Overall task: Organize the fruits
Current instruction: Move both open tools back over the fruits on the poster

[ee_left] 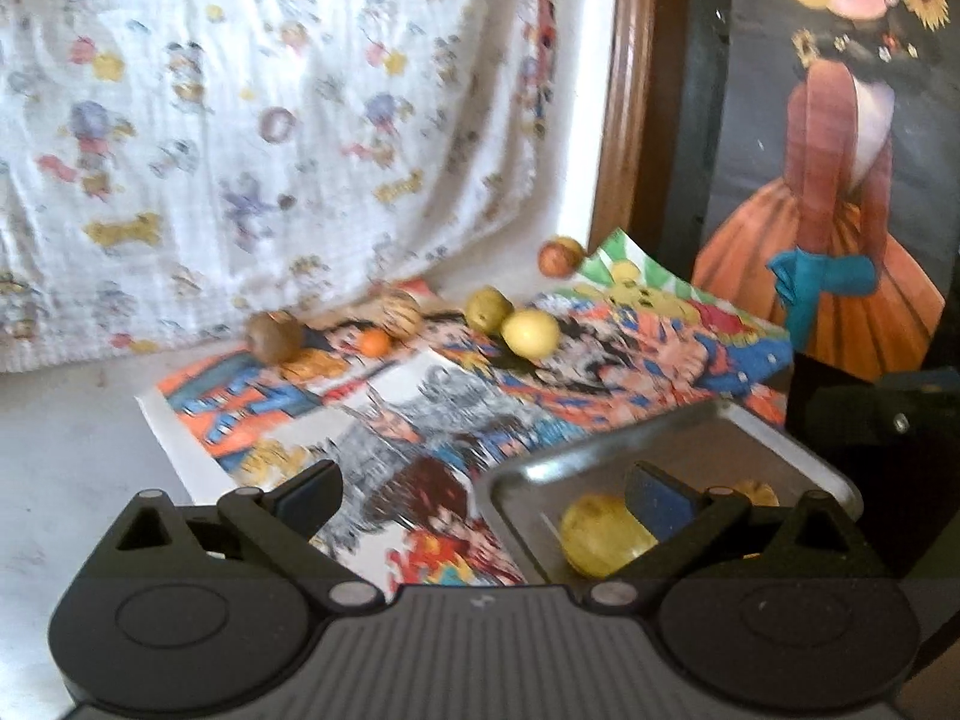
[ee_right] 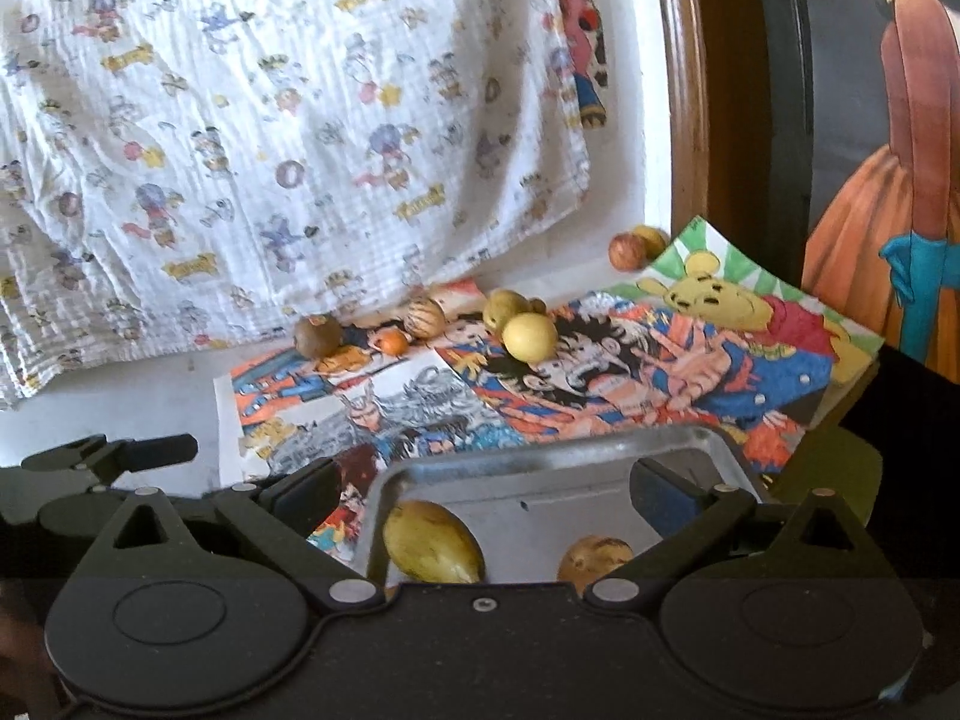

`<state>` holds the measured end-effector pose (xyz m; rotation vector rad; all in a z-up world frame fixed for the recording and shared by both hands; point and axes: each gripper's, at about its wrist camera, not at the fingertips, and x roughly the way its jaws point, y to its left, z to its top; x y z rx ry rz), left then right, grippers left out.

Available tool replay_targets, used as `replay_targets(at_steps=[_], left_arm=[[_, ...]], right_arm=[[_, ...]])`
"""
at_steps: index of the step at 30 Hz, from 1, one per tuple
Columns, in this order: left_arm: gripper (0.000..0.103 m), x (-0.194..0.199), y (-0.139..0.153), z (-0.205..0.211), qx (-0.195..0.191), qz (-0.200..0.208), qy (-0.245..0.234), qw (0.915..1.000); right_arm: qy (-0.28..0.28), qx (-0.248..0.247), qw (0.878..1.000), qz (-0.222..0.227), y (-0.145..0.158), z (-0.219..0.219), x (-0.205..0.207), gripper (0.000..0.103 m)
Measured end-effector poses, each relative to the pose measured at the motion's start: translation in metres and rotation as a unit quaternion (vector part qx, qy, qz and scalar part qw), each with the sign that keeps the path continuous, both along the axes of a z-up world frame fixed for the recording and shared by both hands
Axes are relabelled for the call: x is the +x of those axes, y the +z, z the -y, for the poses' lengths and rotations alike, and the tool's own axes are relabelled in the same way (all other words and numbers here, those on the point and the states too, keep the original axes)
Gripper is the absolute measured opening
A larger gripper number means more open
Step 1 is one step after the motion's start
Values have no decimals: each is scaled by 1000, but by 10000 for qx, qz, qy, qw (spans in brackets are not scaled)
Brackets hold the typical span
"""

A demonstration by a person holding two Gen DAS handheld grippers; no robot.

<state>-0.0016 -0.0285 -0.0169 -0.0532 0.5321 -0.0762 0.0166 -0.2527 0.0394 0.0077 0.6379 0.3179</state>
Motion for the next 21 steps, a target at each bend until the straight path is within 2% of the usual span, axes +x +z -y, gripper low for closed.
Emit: replay_targets(at_steps=[10, 21], left_arm=[[102, -19, 23, -13, 40, 339, 152, 9993], [102, -13, 27, -28, 62, 369, 370, 9986]], right_arm=[[159, -16, 9996, 237, 18, -14, -17, 102], [271, 16, 9991, 314, 26, -20, -8, 102]])
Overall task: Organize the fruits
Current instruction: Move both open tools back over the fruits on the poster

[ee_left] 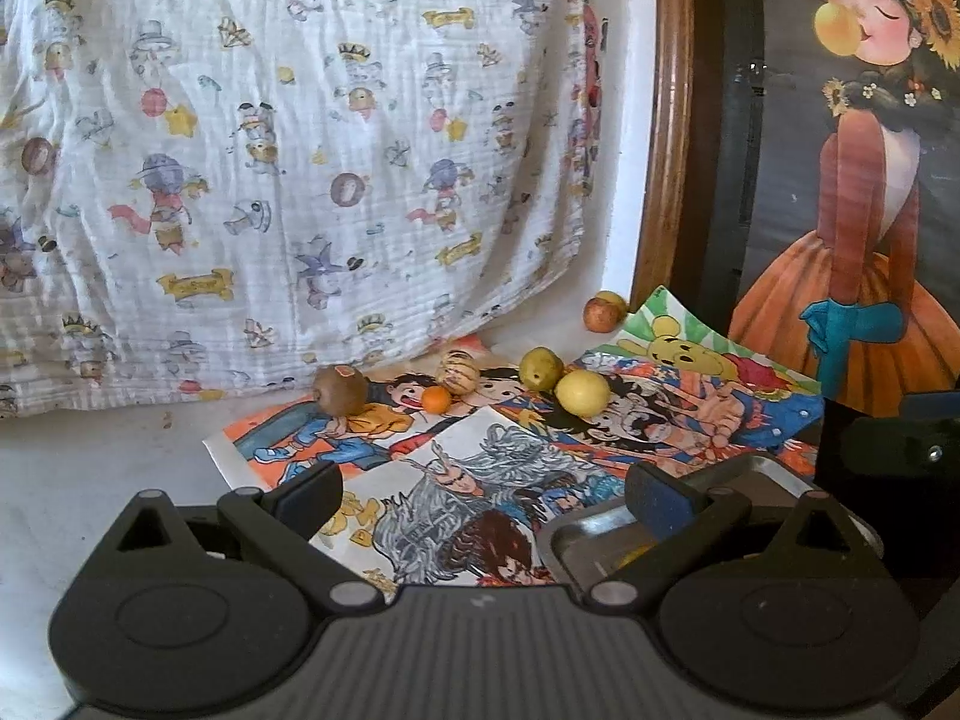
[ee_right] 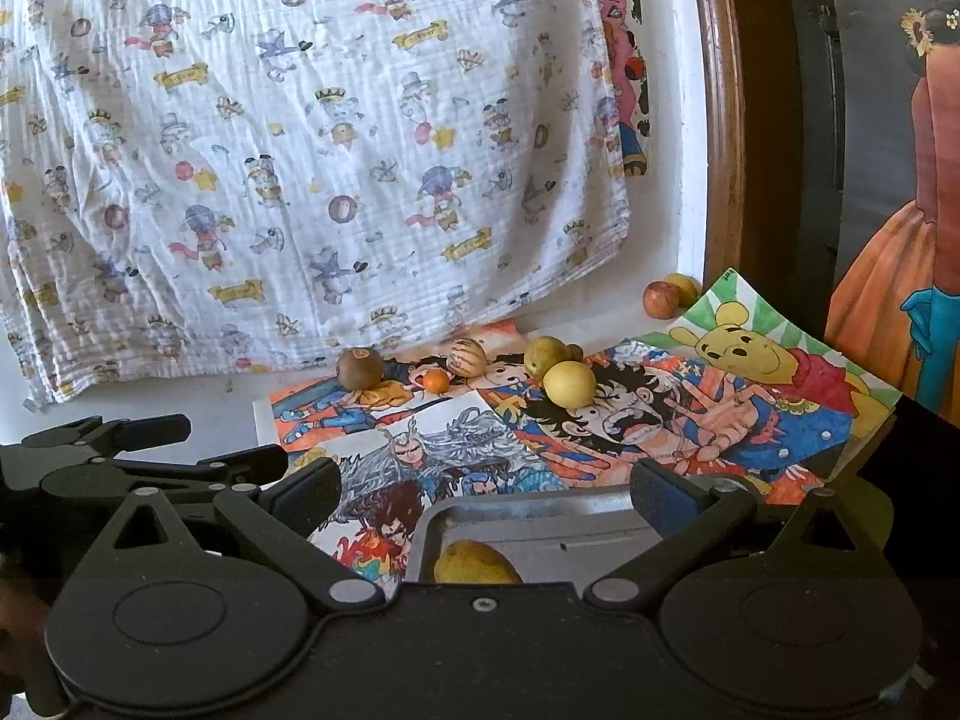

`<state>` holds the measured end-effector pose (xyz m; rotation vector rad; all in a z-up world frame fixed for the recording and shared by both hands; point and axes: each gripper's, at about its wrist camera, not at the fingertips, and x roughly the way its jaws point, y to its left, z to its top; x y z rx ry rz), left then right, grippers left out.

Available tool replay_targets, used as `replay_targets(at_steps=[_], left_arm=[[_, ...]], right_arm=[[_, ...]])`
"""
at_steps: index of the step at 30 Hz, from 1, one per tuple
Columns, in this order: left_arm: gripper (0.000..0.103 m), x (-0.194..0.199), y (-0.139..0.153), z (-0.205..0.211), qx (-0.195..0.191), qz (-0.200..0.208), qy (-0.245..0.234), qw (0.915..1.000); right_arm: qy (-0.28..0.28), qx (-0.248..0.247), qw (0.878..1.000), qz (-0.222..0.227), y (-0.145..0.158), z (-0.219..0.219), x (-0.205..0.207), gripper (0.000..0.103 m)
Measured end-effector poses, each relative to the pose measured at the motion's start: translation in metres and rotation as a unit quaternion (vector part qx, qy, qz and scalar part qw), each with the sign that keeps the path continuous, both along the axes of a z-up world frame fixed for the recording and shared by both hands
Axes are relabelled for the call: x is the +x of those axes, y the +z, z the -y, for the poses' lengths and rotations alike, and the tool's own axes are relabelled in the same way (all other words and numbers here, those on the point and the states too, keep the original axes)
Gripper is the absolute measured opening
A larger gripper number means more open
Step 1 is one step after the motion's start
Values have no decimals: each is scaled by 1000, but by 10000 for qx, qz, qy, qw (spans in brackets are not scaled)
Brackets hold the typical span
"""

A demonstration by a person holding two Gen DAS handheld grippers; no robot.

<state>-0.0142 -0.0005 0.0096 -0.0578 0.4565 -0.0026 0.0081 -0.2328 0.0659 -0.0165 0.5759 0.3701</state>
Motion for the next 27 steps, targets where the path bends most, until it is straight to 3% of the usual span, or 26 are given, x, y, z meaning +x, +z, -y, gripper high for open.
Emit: replay_targets(at_steps=[18, 27], left_arm=[[102, 79, -21, -26, 5, -329, 264, 9991], [102, 149, -40, -36, 51, -546, 298, 9980]], right_arm=[[142, -123, 9993, -316, -17, -19, 79, 102], [246, -179, 9981, -532, -35, -36, 139, 102]])
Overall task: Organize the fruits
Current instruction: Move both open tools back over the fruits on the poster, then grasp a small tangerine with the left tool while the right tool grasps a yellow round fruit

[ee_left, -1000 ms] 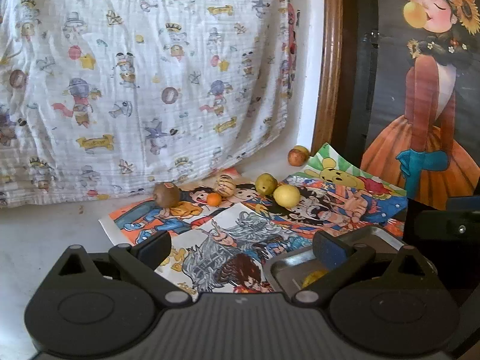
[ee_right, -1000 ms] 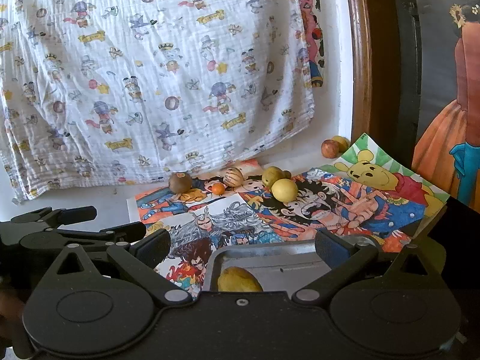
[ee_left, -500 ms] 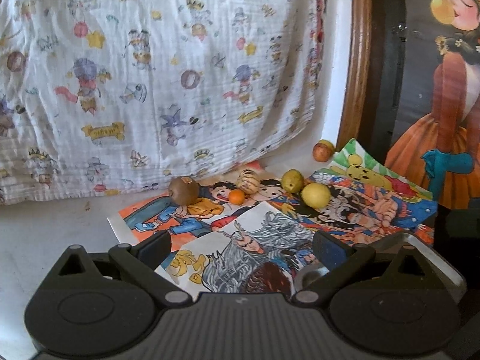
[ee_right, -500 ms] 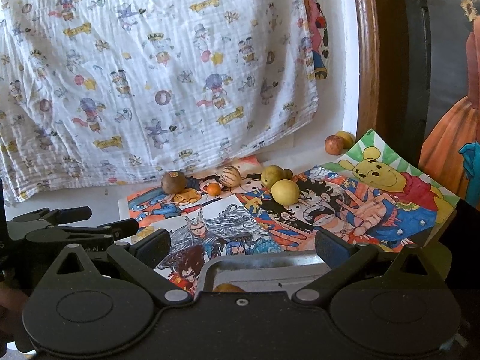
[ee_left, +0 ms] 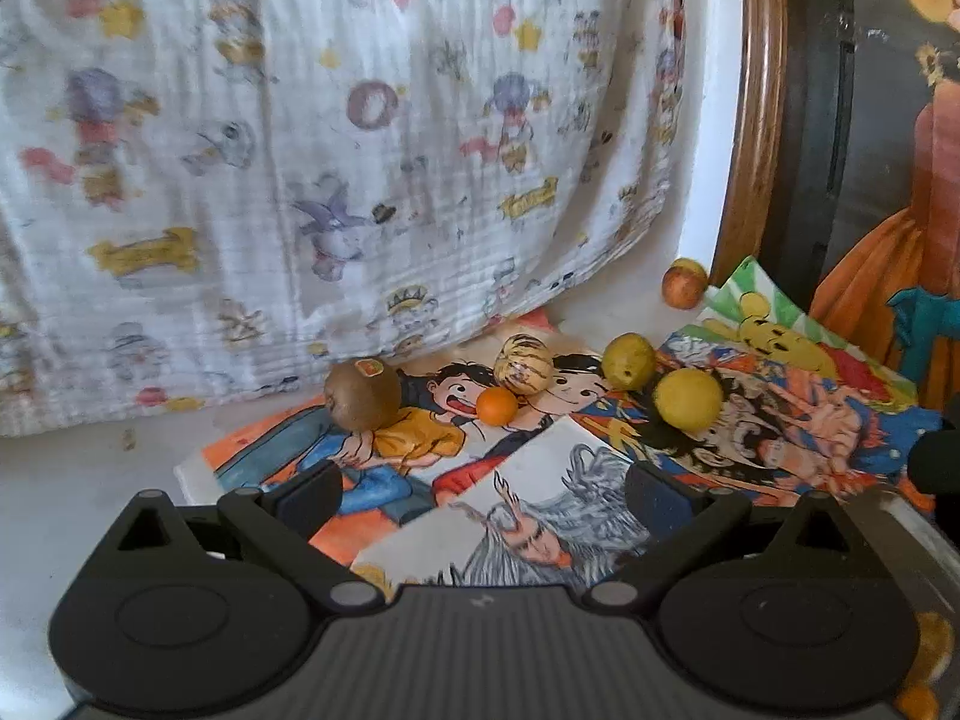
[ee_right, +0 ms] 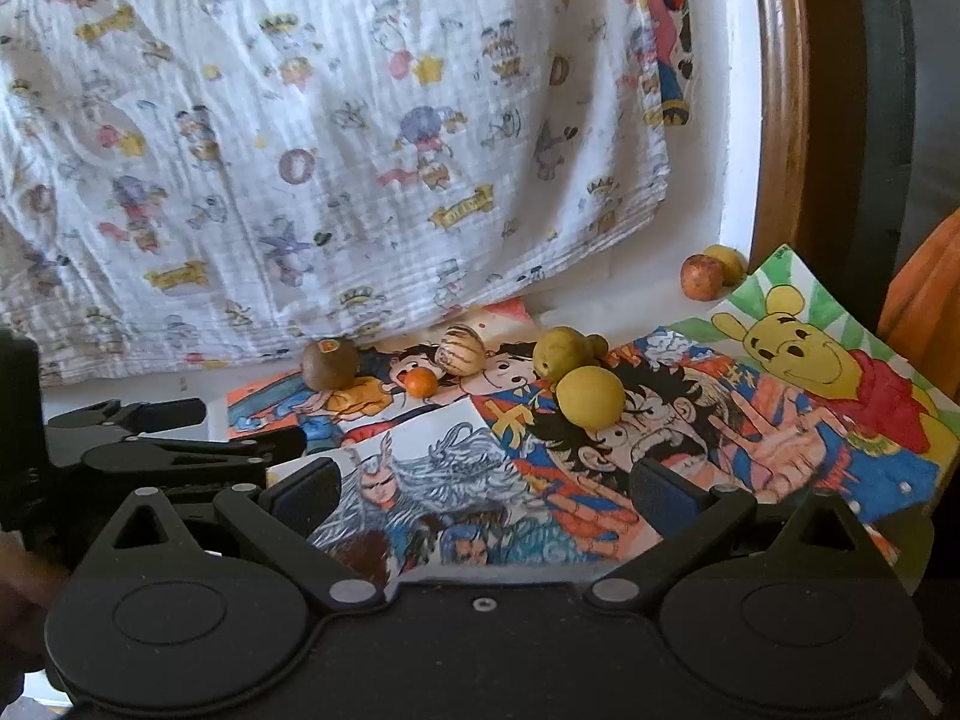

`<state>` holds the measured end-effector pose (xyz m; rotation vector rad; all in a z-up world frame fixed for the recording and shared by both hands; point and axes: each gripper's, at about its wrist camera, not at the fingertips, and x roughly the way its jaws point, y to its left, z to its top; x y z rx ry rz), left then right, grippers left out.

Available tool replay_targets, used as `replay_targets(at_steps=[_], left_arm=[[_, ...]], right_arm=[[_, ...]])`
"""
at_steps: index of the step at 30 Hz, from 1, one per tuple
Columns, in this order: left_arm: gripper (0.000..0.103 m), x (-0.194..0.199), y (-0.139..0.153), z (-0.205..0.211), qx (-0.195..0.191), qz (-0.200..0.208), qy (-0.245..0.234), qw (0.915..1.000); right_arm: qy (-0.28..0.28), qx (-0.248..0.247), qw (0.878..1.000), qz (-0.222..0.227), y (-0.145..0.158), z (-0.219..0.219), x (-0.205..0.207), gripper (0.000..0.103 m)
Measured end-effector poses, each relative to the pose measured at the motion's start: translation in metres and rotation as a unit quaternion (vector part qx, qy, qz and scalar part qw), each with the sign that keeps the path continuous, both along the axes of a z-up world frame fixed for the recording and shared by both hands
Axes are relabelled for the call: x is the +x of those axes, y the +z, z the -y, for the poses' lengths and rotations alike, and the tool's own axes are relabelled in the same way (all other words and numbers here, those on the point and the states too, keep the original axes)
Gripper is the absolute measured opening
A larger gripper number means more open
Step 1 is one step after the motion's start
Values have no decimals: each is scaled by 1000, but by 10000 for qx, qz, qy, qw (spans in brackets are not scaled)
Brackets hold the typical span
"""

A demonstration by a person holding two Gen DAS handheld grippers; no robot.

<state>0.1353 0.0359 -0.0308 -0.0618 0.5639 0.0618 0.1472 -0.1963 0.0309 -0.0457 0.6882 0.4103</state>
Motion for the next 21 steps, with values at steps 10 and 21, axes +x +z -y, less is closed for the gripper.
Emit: replay_targets(at_steps=[10, 21], left_arm=[[102, 92, -34, 2, -58, -271, -161, 9995], [102, 146, -57, 2, 20, -464, -223, 9987]], right_arm=[[-117, -46, 9997, -218, -19, -9, 88, 102], [-129, -43, 9992, -363, -33, -16, 131, 102]])
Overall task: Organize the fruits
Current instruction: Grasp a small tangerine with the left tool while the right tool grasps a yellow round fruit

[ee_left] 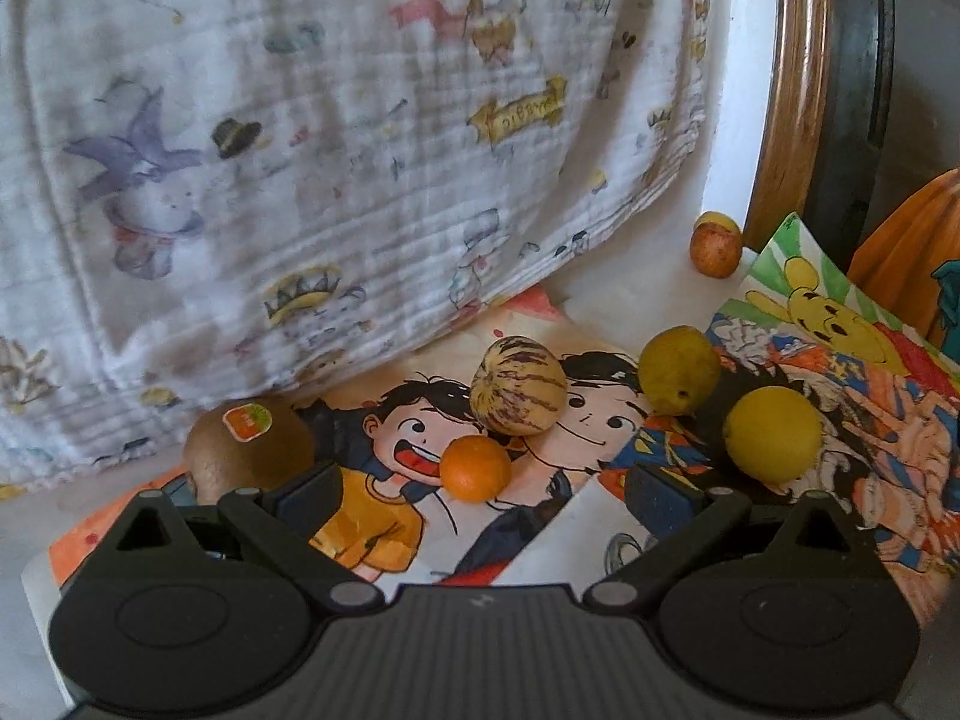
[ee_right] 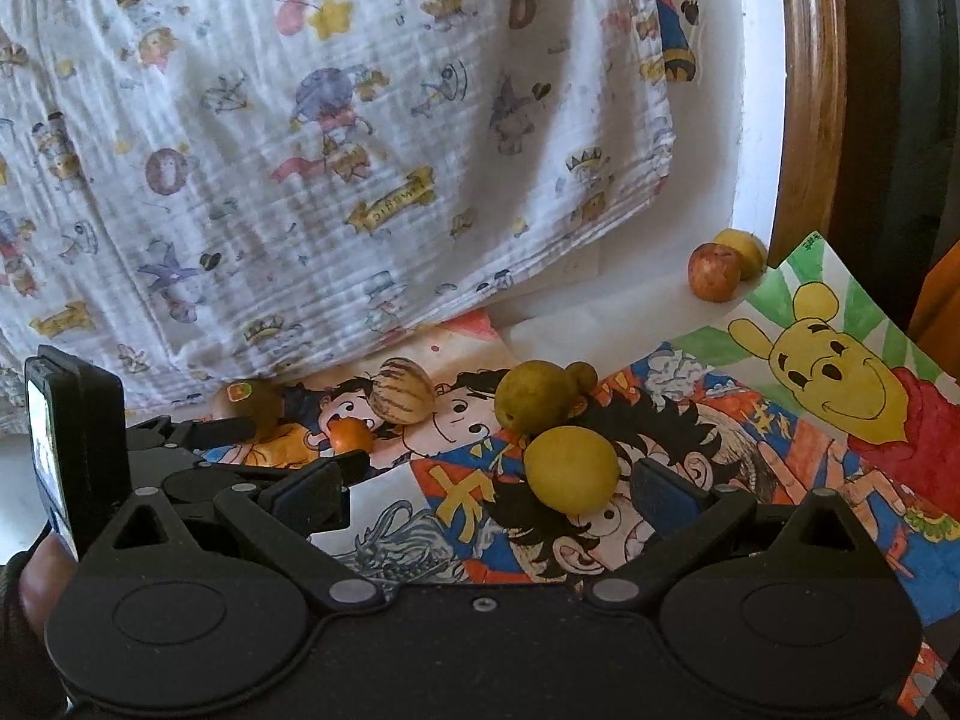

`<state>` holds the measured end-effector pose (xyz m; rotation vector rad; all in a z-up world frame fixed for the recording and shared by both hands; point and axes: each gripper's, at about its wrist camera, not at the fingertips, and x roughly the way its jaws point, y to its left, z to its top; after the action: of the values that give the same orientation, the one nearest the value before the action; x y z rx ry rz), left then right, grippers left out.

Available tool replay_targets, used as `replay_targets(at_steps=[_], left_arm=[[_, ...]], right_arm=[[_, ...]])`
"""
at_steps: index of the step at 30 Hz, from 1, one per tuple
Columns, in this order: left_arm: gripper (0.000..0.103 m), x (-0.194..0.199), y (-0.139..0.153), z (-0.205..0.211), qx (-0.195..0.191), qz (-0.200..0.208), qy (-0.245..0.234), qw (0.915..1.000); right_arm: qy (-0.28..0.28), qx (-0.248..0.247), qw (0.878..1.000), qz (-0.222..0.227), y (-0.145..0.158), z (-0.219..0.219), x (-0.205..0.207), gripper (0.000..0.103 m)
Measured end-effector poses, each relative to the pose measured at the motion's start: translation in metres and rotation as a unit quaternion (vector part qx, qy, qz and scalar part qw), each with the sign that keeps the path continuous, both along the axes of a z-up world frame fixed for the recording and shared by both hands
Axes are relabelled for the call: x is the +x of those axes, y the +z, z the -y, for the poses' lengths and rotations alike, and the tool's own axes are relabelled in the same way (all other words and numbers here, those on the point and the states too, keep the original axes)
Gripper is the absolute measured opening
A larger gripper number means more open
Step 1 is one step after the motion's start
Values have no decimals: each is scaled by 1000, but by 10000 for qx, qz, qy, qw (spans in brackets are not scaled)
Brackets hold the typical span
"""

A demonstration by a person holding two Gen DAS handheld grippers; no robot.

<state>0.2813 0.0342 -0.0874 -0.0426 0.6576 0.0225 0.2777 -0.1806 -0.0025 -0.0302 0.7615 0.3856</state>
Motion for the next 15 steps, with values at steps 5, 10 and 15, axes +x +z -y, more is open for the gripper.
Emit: replay_targets(at_steps=[5, 10, 15], left_arm=[[100, 16, -8, 1, 127, -69, -7, 9999], [99, 27, -13, 2, 208, -101, -56, 9997], [91, 36, -18, 6, 275, -131, -136, 9994]], right_arm=[[-11, 2, 10000, -88, -8, -1, 13, 102], [-29, 5, 9999, -142, -13, -1, 23, 102], [-7, 27, 9998, -186, -18, -1, 30, 102]])
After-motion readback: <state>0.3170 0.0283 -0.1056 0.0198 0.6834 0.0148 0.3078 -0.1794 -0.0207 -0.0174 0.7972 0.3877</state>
